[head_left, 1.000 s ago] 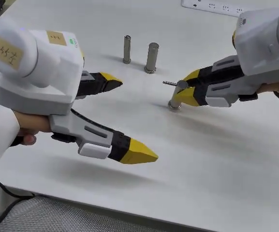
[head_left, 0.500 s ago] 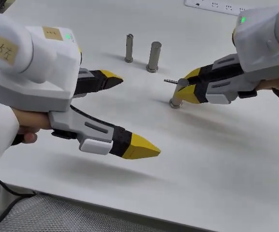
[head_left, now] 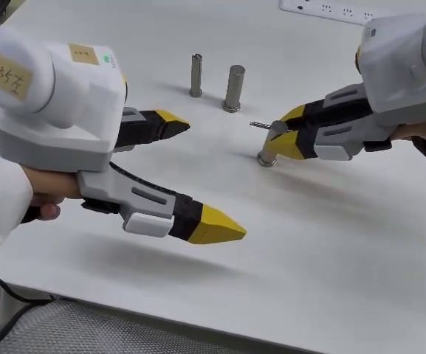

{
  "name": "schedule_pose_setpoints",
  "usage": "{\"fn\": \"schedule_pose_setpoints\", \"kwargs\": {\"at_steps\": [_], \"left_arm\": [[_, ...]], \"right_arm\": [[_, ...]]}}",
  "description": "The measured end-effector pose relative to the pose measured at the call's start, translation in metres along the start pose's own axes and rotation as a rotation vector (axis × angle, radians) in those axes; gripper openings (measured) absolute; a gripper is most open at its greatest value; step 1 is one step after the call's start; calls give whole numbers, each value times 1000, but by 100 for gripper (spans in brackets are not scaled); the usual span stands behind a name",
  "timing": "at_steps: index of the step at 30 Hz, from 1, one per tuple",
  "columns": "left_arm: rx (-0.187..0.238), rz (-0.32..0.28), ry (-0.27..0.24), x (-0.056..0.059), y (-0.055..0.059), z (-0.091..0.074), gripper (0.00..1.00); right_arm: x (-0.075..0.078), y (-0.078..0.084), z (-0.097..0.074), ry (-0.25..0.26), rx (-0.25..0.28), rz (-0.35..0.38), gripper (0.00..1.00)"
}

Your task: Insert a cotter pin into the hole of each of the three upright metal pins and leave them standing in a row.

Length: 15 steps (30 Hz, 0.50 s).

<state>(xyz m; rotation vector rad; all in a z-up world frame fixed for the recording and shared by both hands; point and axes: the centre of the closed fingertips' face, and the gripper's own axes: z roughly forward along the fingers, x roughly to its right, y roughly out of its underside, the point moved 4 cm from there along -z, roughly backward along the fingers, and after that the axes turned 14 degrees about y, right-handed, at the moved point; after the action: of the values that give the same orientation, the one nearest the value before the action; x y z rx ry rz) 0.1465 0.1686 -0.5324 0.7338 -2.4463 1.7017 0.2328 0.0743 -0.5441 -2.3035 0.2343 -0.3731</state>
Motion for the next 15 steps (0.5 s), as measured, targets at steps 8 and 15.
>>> {"fn": "schedule_pose_setpoints", "kwargs": {"at_steps": [8,15], "left_arm": [[1,0,0,3,-3,1,97],[39,5,-17,6,-15,-1,97]], "right_arm": [[3,-3,-12,8,19,8,17],[3,-11,-42,39,86,99,25]]}}
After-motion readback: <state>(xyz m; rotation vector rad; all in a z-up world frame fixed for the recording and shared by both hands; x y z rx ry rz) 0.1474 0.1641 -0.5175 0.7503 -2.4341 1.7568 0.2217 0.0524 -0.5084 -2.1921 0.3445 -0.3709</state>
